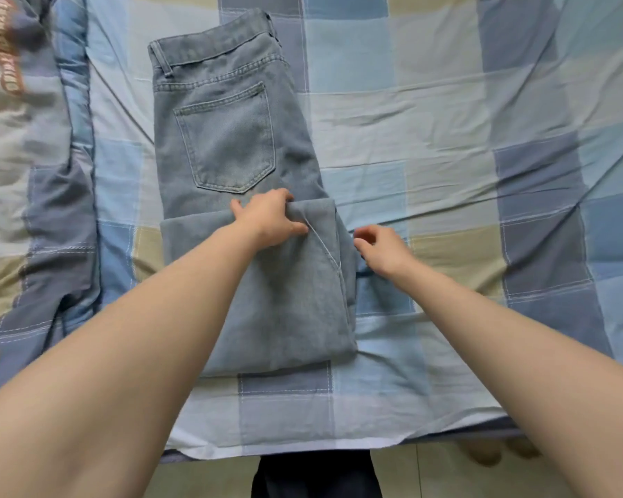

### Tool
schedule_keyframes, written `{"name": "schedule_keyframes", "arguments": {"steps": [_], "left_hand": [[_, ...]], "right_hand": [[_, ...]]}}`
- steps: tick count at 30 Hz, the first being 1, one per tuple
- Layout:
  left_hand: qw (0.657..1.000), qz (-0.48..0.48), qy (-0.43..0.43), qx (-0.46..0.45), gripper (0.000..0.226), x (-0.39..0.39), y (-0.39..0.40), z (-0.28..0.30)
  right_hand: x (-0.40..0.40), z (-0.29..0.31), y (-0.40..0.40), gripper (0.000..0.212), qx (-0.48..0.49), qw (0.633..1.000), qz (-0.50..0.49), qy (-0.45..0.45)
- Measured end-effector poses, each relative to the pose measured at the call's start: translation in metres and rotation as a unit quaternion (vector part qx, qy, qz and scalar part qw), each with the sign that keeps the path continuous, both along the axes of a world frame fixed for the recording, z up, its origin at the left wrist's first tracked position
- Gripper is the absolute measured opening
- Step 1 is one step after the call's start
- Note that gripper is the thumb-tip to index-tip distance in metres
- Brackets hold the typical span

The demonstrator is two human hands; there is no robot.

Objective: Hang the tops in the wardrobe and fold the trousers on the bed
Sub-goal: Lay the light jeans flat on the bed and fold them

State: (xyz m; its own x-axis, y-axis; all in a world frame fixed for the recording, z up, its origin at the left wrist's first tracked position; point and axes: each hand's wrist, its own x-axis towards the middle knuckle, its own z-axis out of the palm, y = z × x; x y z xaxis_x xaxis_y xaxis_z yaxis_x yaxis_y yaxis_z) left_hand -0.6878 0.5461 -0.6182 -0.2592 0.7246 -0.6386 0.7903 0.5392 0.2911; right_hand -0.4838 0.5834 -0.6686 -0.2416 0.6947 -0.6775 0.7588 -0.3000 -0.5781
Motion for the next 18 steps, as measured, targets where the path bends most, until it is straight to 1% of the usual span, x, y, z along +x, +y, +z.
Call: {"name": "schedule_keyframes", "arguments": {"steps": [1, 2, 4, 6, 7, 9, 11, 13, 14, 15, 17, 18], "left_hand": [[1.0, -0.015, 0.003, 0.02, 0.031, 0.001, -0.003, 0.004], [0.999, -0.03, -0.002, 0.044, 0.022, 0.002, -0.009, 0.01], [0.995, -0.062, -0.032, 0.076, 0.017, 0.002, -0.028, 0.024], [0.989, -0.079, -0.071, 0.105, 0.014, -0.001, -0.052, 0.039], [0.985, -0.081, -0.093, 0.121, 0.014, -0.003, -0.064, 0.045], [0.977, -0.086, -0.127, 0.149, 0.015, -0.007, -0.083, 0.055], [0.973, -0.097, -0.136, 0.156, 0.016, -0.009, -0.093, 0.057], [0.975, -0.1, -0.133, 0.15, 0.017, -0.01, -0.098, 0.057], [0.974, -0.104, -0.13, 0.151, 0.017, -0.006, -0.099, 0.057], [0.974, -0.105, -0.13, 0.155, 0.017, -0.005, -0.099, 0.056], [0.973, -0.106, -0.127, 0.159, 0.016, -0.006, -0.096, 0.056], [0.975, -0.108, -0.123, 0.153, 0.015, -0.008, -0.096, 0.057]], "right_hand": [[-0.005, 0.0, 0.004, 0.027, -0.008, 1.0, 0.01, 0.009], [-0.011, 0.002, 0.007, 0.025, -0.024, 0.999, 0.019, 0.017], [-0.018, 0.008, 0.01, 0.017, -0.059, 0.997, 0.032, 0.034], [-0.017, 0.015, 0.011, 0.013, -0.077, 0.995, 0.021, 0.067], [-0.014, 0.017, 0.011, 0.015, -0.078, 0.993, 0.002, 0.093], [-0.004, 0.019, 0.008, 0.023, -0.071, 0.99, -0.045, 0.111], [0.0, 0.02, 0.004, 0.041, -0.076, 0.99, -0.095, 0.076], [-0.009, 0.017, 0.005, 0.046, -0.107, 0.984, -0.13, 0.05], [-0.012, 0.019, 0.006, 0.044, -0.12, 0.982, -0.138, 0.046], [-0.019, 0.02, 0.009, 0.037, -0.124, 0.98, -0.148, 0.051], [-0.031, 0.023, 0.014, 0.014, -0.158, 0.966, -0.19, 0.075], [-0.036, 0.024, 0.014, 0.021, -0.18, 0.96, -0.199, 0.081]]}}
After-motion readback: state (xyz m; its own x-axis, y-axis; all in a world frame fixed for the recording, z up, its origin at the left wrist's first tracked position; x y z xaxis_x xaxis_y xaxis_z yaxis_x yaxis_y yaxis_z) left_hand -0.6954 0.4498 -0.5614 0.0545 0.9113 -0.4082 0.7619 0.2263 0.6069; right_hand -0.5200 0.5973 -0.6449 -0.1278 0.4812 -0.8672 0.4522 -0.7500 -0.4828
